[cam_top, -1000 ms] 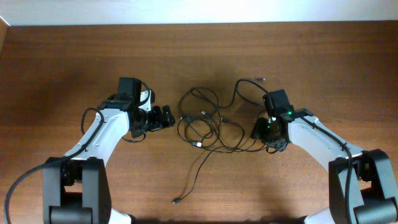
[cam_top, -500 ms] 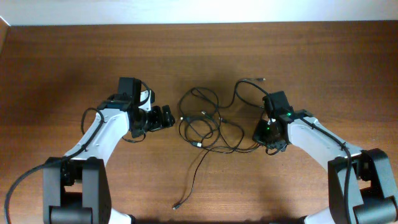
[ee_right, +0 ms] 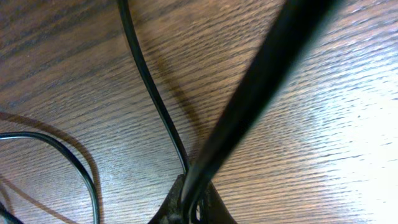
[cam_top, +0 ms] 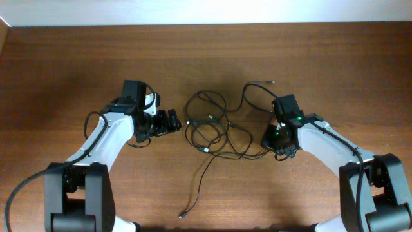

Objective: Untangle cables

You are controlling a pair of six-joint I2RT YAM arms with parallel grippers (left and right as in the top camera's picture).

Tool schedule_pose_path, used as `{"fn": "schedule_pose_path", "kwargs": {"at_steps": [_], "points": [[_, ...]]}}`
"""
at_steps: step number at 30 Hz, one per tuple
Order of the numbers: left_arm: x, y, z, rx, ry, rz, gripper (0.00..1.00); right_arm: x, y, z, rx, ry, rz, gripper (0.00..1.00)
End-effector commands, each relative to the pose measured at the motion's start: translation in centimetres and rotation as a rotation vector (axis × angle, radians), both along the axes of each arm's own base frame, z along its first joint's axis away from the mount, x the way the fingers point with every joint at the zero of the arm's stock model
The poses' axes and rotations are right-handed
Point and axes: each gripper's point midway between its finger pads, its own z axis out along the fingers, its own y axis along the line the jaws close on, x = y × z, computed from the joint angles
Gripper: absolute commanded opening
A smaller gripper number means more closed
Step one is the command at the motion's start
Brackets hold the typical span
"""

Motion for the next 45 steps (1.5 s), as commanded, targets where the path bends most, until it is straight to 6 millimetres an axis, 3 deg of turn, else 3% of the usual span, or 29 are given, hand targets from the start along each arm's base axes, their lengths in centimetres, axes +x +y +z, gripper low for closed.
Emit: {"fn": "schedule_pose_path", "kwargs": {"at_steps": [1, 4, 6, 8, 10, 14, 17, 18, 19, 22, 25, 30, 32, 35, 36, 37, 39, 41, 44, 45], "points": [[-0.1, 0.0, 0.1, 0.01, -0.008, -0.015, 0.99, -0.7, 0.3, -0.5, 0.017, 0.027, 0.005, 0.04], [-0.1, 0.1, 0.1, 0.01, -0.008, -0.014, 0.99, -1.5, 1.0, 0.2, 0.09, 0.061, 0.008, 0.04], [-0.1, 0.0, 0.1, 0.01, -0.008, -0.015, 0.99, -1.3, 1.8, 1.7, 0.17, 0.021, 0.082, 0.04], [-0.1, 0.0, 0.1, 0.01, -0.008, -0.015, 0.99, -1.2, 3.5, 4.2, 0.325, -0.044, 0.198, 0.04], [-0.1, 0.1, 0.1, 0.01, -0.008, -0.014, 0.99, -1.8, 5.7, 8.2, 0.529, -0.112, 0.285, 0.04], [-0.1, 0.0, 0.1, 0.01, -0.008, -0.015, 0.99, -2.4, 6.0, 12.2, 0.554, -0.226, 0.321, 0.04], [-0.1, 0.0, 0.1, 0.01, -0.008, -0.015, 0.99, -3.1, 6.1, 17.9, 0.569, -0.427, 0.376, 0.04], [-0.1, 0.0, 0.1, 0.01, -0.008, -0.015, 0.99, -3.7, 5.9, 21.6, 0.581, -0.534, 0.365, 0.04], [-0.1, 0.1, 0.1, 0.01, -0.008, -0.014, 0.99, -3.9, 5.6, 24.1, 0.576, -0.605, 0.343, 0.04], [-0.1, 0.0, 0.1, 0.01, -0.008, -0.015, 0.99, -4.8, 5.3, 30.2, 0.579, -0.781, 0.358, 0.04], [-0.1, 0.1, 0.1, 0.01, -0.008, -0.014, 0.99, -5.6, 5.2, 35.3, 0.584, -0.901, 0.388, 0.04], [-0.1, 0.0, 0.1, 0.01, -0.008, -0.015, 0.99, -4.9, 4.9, 41.4, 0.553, -1.068, 0.409, 0.04], [-0.1, 0.0, 0.1, 0.01, -0.008, -0.015, 0.99, -4.1, 4.0, 43.8, 0.496, -1.164, 0.374, 0.04], [-0.1, 0.0, 0.1, 0.01, -0.008, -0.015, 0.99, -2.2, 1.3, 48.8, 0.357, -1.402, 0.252, 0.04], [-0.1, 0.0, 0.1, 0.01, -0.008, -0.015, 0.99, -1.7, 0.2, 50.1, 0.31, -1.464, 0.197, 0.04], [-0.1, 0.1, 0.1, 0.01, -0.008, -0.014, 0.99, -0.7, -2.4, 51.5, 0.206, -1.539, 0.058, 0.04], [-0.1, 0.0, 0.1, 0.01, -0.008, -0.015, 0.99, 0.3, -7.1, 51.4, 0.016, -1.546, -0.188, 0.04], [-0.1, 0.0, 0.1, 0.01, -0.008, -0.015, 0.99, 0.9, -12.2, 48.5, -0.23, -1.427, -0.431, 0.04], [-0.1, 0.1, 0.1, 0.01, -0.008, -0.014, 0.99, 2.4, -14.6, 44.3, -0.415, -1.254, -0.513, 0.04], [-0.1, 0.0, 0.1, 0.01, -0.008, -0.015, 0.99, 3.9, -15.1, 41.9, -0.488, -1.164, -0.515, 0.04]]}}
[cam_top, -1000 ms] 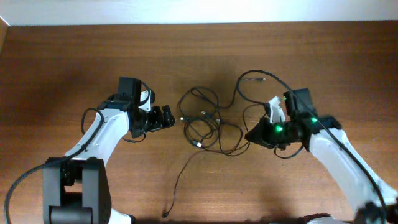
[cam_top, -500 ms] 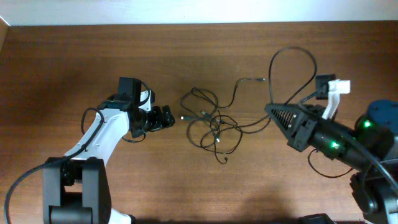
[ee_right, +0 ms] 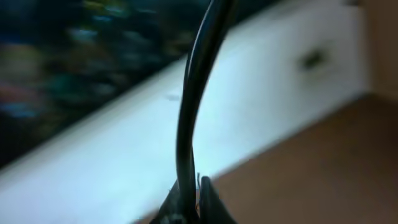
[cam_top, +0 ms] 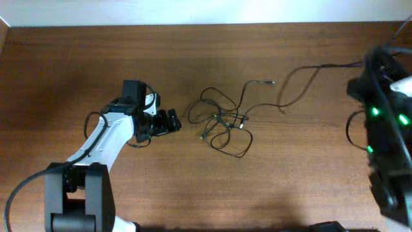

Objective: Untangle cables

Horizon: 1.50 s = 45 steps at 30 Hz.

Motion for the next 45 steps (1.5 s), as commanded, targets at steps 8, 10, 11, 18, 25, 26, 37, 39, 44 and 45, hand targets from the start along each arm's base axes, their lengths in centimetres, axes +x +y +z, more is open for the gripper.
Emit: {"fn": "schedule_pose_path", "kwargs": {"at_steps": [8, 10, 11, 18, 25, 26, 37, 39, 44, 45], "points": [[-0.1, 0.1, 0.1, 0.01, -0.008, -0.014, 0.99, 4.9, -9.5, -15.8, -0.378, 0.63, -0.626, 0.04], [-0.1, 0.0, 0.1, 0.01, -0.008, -0.015, 0.99, 3.9, -12.0, -16.7, -0.35, 0.672, -0.696, 0.04], [-0.1, 0.0, 0.1, 0.01, -0.008, -0.015, 0.99, 2.6, -13.5, -17.1, -0.259, 0.657, -0.763, 0.04], [-0.1, 0.0, 0.1, 0.01, -0.008, -0.015, 0.99, 5.7, -8.1, -13.3, 0.61, 0.343, 0.111, 0.04], [-0.1, 0.0, 0.1, 0.01, -0.008, -0.015, 0.99, 3.4, 6.6, 0.8, 0.113, -0.129, 1.144, 0.04], [-0.1, 0.0, 0.1, 0.01, -0.008, -0.015, 0.99, 4.0, 7.6, -0.3, 0.143, -0.091, 1.15, 0.04], [-0.1, 0.0, 0.1, 0.01, -0.008, -0.015, 0.99, 10.3, 22.6, -8.5, 0.119, 0.073, 1.15, 0.04], [-0.1, 0.0, 0.1, 0.01, -0.008, -0.015, 0.99, 10.5, 24.6, -5.8, 0.135, -0.037, 1.117, 0.04], [-0.1, 0.1, 0.1, 0.01, -0.008, -0.014, 0.99, 9.0, 22.7, 4.9, 0.396, -0.399, 1.135, 0.04], [-0.1, 0.0, 0.1, 0.01, -0.008, -0.015, 0.99, 9.2, 21.5, 5.5, 0.404, -0.417, 1.114, 0.04]]}}
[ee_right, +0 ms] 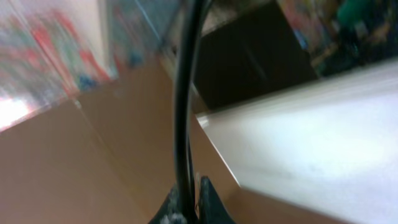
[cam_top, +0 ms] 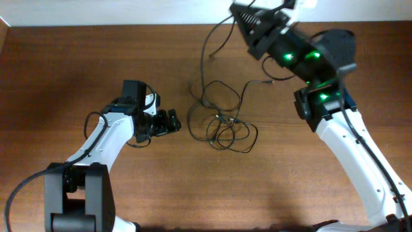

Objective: Untangle cables

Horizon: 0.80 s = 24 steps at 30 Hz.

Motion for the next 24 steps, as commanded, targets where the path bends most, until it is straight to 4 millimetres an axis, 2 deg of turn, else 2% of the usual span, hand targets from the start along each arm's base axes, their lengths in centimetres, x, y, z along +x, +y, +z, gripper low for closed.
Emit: {"fn": "schedule_pose_path", "kwargs": {"at_steps": [1, 3, 5, 7, 9, 11, 12, 13, 15, 16, 17, 20, 23, 24], "points": [[-0.1, 0.0, 0.1, 0.01, -0.008, -0.014, 0.99, 0.6, -4.0, 2.2, 0.124, 0.068, -0.043, 0.04], [-0.1, 0.0, 0.1, 0.01, -0.008, -0.014, 0.99, 3.0, -7.5, -0.5, 0.098, 0.196, -0.131, 0.04], [-0.1, 0.0, 0.1, 0.01, -0.008, -0.014, 0.99, 5.2, -12.4, -4.6, 0.082, 0.379, -0.252, 0.04], [-0.1, 0.0, 0.1, 0.01, -0.008, -0.014, 0.99, 5.6, -16.8, -6.7, 0.084, 0.475, -0.312, 0.04], [-0.1, 0.0, 0.1, 0.01, -0.008, -0.014, 0.99, 3.8, -22.6, -7.5, 0.08, 0.516, -0.271, 0.04], [-0.1, 0.1, 0.1, 0.01, -0.008, -0.014, 0.99, 3.2, -25.0, -10.1, 0.086, 0.63, -0.306, 0.04], [-0.1, 0.0, 0.1, 0.01, -0.008, -0.014, 0.99, 2.6, -26.3, -12.3, 0.066, 0.702, -0.341, 0.04], [-0.1, 0.0, 0.1, 0.01, -0.008, -0.014, 0.99, 1.7, -27.7, -15.8, 0.02, 0.813, -0.4, 0.04], [-0.1, 0.1, 0.1, 0.01, -0.008, -0.014, 0.99, -0.2, -30.3, -21.4, -0.043, 1.036, -0.565, 0.04], [-0.1, 0.0, 0.1, 0.01, -0.008, -0.014, 0.99, -2.2, -32.4, -25.2, -0.096, 1.215, -0.718, 0.04], [-0.1, 0.0, 0.1, 0.01, -0.008, -0.014, 0.99, -4.2, -34.2, -27.9, -0.155, 1.344, -0.841, 0.04], [-0.1, 0.0, 0.1, 0.01, -0.008, -0.014, 0.99, -6.9, -36.8, -31.6, -0.259, 1.501, -1.002, 0.04], [-0.1, 0.0, 0.1, 0.01, -0.008, -0.014, 0.99, -7.7, -37.8, -33.6, -0.312, 1.577, -1.053, 0.05], [-0.1, 0.0, 0.1, 0.01, -0.008, -0.014, 0.99, -7.7, -37.8, -34.0, -0.314, 1.586, -1.049, 0.34]]}}
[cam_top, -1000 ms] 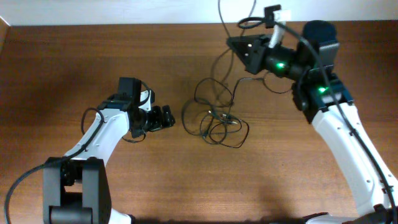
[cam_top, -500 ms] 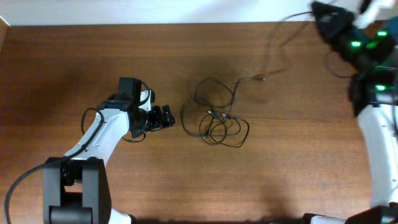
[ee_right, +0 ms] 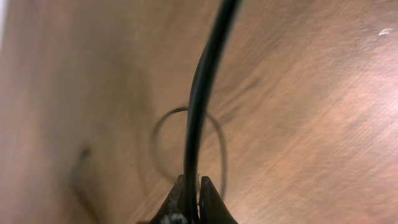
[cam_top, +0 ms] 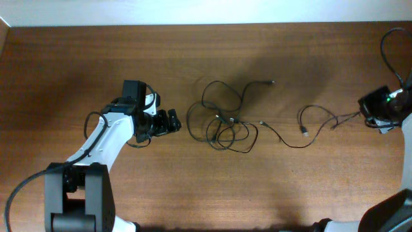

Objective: Untangle cables

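A knot of thin black cables lies at the table's middle. One black strand runs out of it to the right, looping across the wood to my right gripper at the right edge. In the right wrist view the right gripper is shut on that black cable, low over the wood. My left gripper rests just left of the knot, apart from it; whether it is open or shut does not show.
A small plug lies on the wood beside the drawn-out strand, and another cable end points to the back right of the knot. A cable loop arcs above the right arm. The wooden table ends at a white strip at the back.
My right gripper was raised over the back middle of the table with the cable hanging from it. Now it is low at the right edge, and the strand lies stretched rightward on the wood.
My right gripper was first shut on a cable at the knot's right side, low on the table. Then it was far right and raised, then high over the back middle. Now one strand is drawn out rightward and the knot is smaller. The left arm stayed still.
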You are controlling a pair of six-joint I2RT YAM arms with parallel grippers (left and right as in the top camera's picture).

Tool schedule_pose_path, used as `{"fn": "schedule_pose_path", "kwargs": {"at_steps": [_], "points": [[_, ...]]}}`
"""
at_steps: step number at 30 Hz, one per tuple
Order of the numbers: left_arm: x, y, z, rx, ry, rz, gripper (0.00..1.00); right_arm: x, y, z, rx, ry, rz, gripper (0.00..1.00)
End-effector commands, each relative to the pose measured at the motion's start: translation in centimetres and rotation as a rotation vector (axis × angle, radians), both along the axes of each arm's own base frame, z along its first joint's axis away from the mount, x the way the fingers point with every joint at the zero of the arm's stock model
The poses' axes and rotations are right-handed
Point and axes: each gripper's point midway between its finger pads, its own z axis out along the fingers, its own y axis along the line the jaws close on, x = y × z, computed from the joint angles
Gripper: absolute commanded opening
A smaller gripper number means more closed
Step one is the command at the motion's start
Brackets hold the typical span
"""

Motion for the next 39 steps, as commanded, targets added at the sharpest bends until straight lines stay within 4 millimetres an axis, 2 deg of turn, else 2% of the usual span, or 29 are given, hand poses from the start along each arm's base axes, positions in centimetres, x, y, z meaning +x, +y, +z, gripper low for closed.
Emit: {"fn": "schedule_pose_path", "kwargs": {"at_steps": [1, 2, 3, 4, 9, 10, 12, 17, 19, 21, 22, 23, 24, 25, 29, 30, 31, 32, 36, 38, 39], "points": [[-0.1, 0.0, 0.1, 0.01, -0.008, -0.014, 0.99, -0.9, -1.6, -1.6, -0.065, 0.081, -0.019, 0.71], [-0.1, 0.0, 0.1, 0.01, -0.008, -0.014, 0.99, -0.8, -1.5, -1.9, -0.067, 0.087, 0.004, 0.88], [-0.1, 0.0, 0.1, 0.01, -0.008, -0.014, 0.99, -0.8, -1.5, -2.1, -0.072, 0.093, 0.026, 0.97], [-0.1, 0.0, 0.1, 0.01, -0.008, -0.014, 0.99, -0.9, -1.4, -2.2, -0.074, 0.102, 0.05, 0.98], [-0.1, 0.0, 0.1, 0.01, -0.008, -0.014, 0.99, -2.4, -0.9, -2.7, -0.055, 0.167, 0.051, 0.98], [-0.1, 0.0, 0.1, 0.01, -0.008, -0.014, 0.99, -3.2, -1.3, -2.9, -0.08, 0.207, 0.039, 0.99], [-0.1, 0.0, 0.1, 0.01, -0.008, -0.014, 0.99, -6.2, -1.9, -3.2, -0.129, 0.344, 0.018, 0.98], [-0.1, 0.0, 0.1, 0.01, -0.008, -0.014, 0.99, -10.0, 1.4, -3.4, 0.028, 0.487, 0.052, 0.98], [-0.1, 0.0, 0.1, 0.01, -0.008, -0.014, 0.99, -9.5, 3.3, -3.3, 0.137, 0.446, 0.071, 0.98], [-0.1, 0.0, 0.1, 0.01, -0.008, -0.014, 0.99, -8.9, 7.4, -2.3, 0.37, 0.383, 0.099, 0.98], [-0.1, 0.0, 0.1, 0.01, -0.008, -0.014, 0.99, -8.0, 8.6, -1.5, 0.454, 0.325, 0.105, 0.98], [-0.1, 0.0, 0.1, 0.01, -0.008, -0.014, 0.99, -6.6, 8.5, -1.3, 0.466, 0.257, 0.112, 0.98], [-0.1, 0.1, 0.1, 0.01, -0.008, -0.014, 0.99, -6.1, 8.2, -1.3, 0.455, 0.235, 0.117, 0.98], [-0.1, 0.0, 0.1, 0.01, -0.008, -0.014, 0.99, -6.4, 8.6, -1.2, 0.46, 0.241, 0.155, 0.98], [-0.1, 0.0, 0.1, 0.01, -0.008, -0.014, 0.99, -6.0, 12.7, -0.9, 0.37, 0.145, 0.679, 1.0], [-0.1, 0.1, 0.1, 0.01, -0.008, -0.014, 0.99, -6.1, 14.0, -0.9, 0.357, 0.145, 0.765, 0.93], [-0.1, 0.0, 0.1, 0.01, -0.008, -0.014, 0.99, -5.8, 15.4, -1.0, 0.336, 0.135, 0.842, 0.74], [-0.1, 0.1, 0.1, 0.01, -0.008, -0.014, 0.99, -5.2, 17.3, -1.3, 0.296, 0.128, 0.928, 0.04], [-0.1, 0.0, 0.1, 0.01, -0.008, -0.014, 0.99, -5.1, 22.2, -2.4, 0.143, 0.162, 1.157, 0.04], [-0.1, 0.0, 0.1, 0.01, -0.008, -0.014, 0.99, -5.2, 23.9, -3.2, 0.094, 0.188, 1.168, 0.04], [-0.1, 0.0, 0.1, 0.01, -0.008, -0.014, 0.99, -5.2, 24.1, -3.7, 0.065, 0.213, 1.14, 0.04]]}}
